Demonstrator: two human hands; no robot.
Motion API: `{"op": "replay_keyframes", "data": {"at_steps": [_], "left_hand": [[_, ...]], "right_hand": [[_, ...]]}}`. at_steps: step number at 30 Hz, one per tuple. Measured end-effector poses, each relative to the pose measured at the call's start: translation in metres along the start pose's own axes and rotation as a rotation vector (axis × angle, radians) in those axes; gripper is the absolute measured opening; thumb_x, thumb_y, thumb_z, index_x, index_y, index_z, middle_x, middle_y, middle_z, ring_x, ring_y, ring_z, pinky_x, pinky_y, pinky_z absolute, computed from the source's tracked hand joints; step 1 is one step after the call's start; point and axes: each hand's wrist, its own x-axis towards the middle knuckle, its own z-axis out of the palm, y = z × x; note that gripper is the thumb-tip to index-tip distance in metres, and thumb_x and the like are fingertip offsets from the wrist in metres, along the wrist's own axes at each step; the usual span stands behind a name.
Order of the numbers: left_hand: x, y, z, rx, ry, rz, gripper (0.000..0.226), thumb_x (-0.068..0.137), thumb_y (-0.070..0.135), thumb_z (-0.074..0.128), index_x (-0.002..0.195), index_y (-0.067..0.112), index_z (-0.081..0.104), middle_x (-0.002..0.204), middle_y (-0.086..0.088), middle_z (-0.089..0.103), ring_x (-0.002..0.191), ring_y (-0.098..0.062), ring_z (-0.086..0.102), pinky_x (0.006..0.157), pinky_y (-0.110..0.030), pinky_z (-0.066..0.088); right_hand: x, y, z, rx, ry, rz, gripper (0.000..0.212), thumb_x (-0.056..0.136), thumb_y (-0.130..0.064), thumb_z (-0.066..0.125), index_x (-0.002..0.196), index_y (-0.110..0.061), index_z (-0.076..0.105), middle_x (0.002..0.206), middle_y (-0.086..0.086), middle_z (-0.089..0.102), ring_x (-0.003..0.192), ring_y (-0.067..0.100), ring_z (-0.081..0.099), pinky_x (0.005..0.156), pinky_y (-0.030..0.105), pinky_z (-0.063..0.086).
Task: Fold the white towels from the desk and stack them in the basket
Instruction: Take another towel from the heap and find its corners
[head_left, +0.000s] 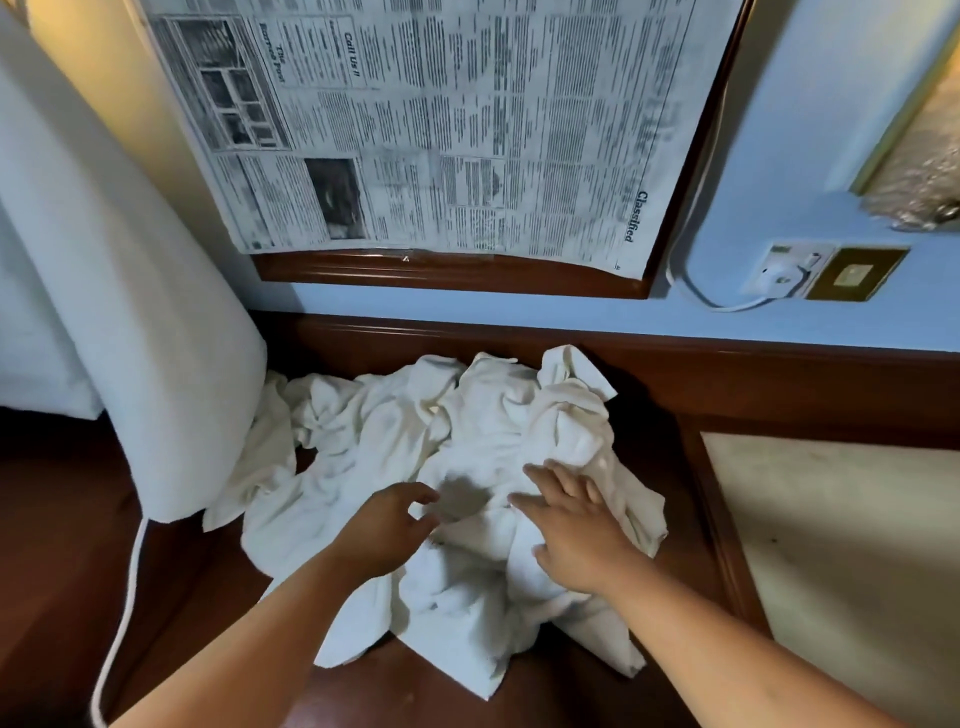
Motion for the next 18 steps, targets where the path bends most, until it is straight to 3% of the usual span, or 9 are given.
{"op": "replay_keyframes", "data": {"at_steps": [7,10,14,18], "left_hand": [[0.028,-0.003,-0.002,0.033,-0.026,0.096,0.042,0.095,0.031,0.064,0.136,0.030,0.054,0.137,0.013,0.053,0.099,-0.001,0.061,0.075,-0.001,0.038],[0.042,0.002,0.004,0.054,-0.052,0.132,0.056,0.093,0.029,0.067,0.144,0.025,0.047,0.145,0.009,0.049,0.115,-0.009,0.056,0.089,-0.008,0.035],[0.056,0.009,0.013,0.105,-0.097,0.153,0.071,0.092,0.031,0.066,0.153,0.016,0.032,0.154,-0.002,0.039,0.134,-0.021,0.047,0.107,-0.022,0.035],[0.067,0.016,0.017,0.082,-0.057,0.168,0.080,0.083,0.055,0.043,0.150,0.012,0.038,0.148,-0.005,0.046,0.136,-0.021,0.046,0.105,-0.013,0.028]], "right_hand": [[0.004,0.013,-0.005,-0.081,0.018,0.117,0.073,0.081,-0.056,0.051,0.150,-0.039,0.036,0.162,-0.004,0.022,0.149,0.022,0.018,0.112,0.045,0.025],[0.004,0.017,-0.005,-0.104,0.044,0.160,0.074,0.073,-0.064,0.049,0.143,-0.040,0.047,0.151,-0.004,0.041,0.141,0.021,0.032,0.101,0.042,0.039],[-0.005,0.025,-0.004,-0.070,0.058,0.247,0.074,0.080,-0.067,0.047,0.149,-0.044,0.033,0.152,-0.013,0.031,0.144,0.015,0.022,0.106,0.039,0.031],[-0.013,0.036,-0.004,-0.003,0.014,0.367,0.074,0.084,-0.067,0.045,0.151,-0.044,0.026,0.154,-0.015,0.027,0.143,0.014,0.024,0.109,0.039,0.025]]}}
